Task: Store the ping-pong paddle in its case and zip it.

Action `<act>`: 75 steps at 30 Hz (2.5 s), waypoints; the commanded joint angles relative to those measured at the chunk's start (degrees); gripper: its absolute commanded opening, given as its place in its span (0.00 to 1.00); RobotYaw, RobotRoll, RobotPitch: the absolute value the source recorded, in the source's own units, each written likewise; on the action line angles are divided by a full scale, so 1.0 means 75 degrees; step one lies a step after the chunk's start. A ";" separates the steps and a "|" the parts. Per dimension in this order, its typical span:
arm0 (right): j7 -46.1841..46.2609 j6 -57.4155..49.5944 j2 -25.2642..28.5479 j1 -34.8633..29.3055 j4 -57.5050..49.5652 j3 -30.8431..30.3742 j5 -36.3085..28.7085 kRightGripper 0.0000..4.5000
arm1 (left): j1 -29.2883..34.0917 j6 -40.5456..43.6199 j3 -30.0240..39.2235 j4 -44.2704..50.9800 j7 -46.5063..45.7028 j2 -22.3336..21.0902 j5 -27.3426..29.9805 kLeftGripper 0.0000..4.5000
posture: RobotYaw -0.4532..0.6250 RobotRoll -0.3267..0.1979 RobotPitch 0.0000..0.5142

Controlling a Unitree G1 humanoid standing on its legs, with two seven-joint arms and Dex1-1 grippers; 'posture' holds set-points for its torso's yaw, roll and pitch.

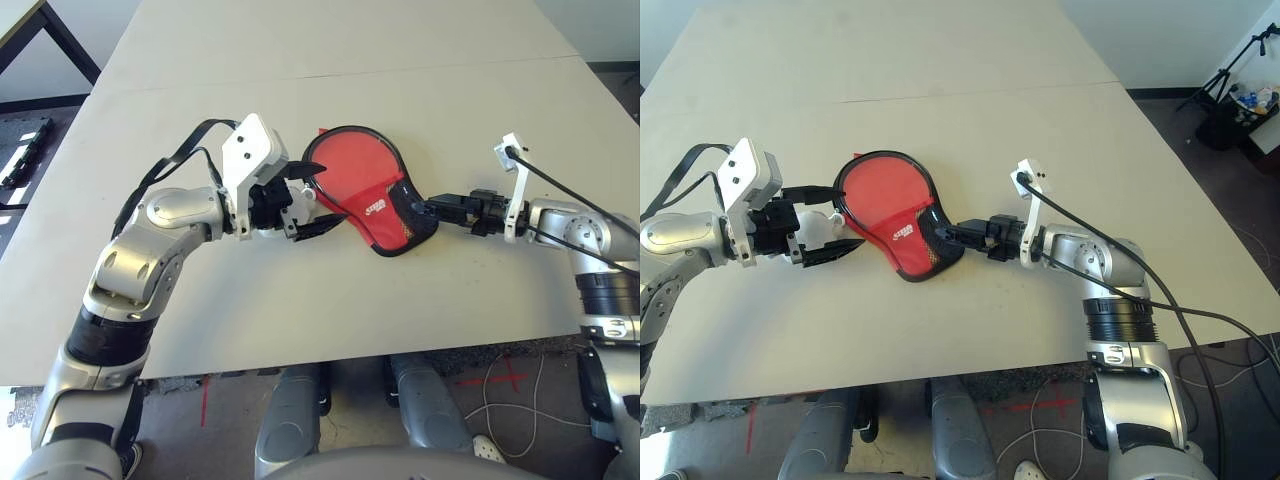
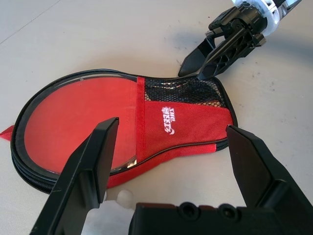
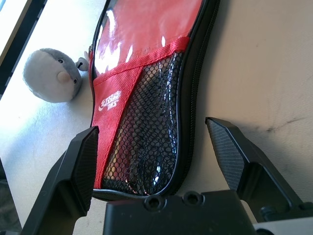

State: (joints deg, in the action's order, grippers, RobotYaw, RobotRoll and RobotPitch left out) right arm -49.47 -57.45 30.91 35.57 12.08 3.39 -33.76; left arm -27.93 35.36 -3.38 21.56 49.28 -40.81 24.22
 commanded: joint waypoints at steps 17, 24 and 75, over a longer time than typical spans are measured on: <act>0.0832 -0.1286 -0.0576 0.0065 0.0306 0.0235 -0.0230 0.53 | -0.0199 -0.0097 0.0024 -0.0207 0.0257 -0.0293 -0.0057 1.00 | 0.43 0.62 0.44; 0.0900 -0.1427 -0.0470 0.0129 0.0553 0.0306 -0.0185 0.04 | -0.0230 -0.0102 0.0001 -0.0234 0.0296 -0.0304 -0.0079 1.00 | 0.43 0.62 0.44; 0.0008 -0.3400 0.2187 -0.2457 -0.2521 0.0996 -0.2049 0.01 | -0.0136 -0.0410 -0.0093 -0.0518 0.0498 -0.0160 -0.0369 1.00 | 0.41 0.62 0.45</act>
State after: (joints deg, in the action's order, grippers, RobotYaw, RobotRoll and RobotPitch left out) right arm -49.18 -81.25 47.40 18.73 -4.76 10.79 -47.42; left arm -29.86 32.66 -3.47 17.66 52.71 -41.90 21.85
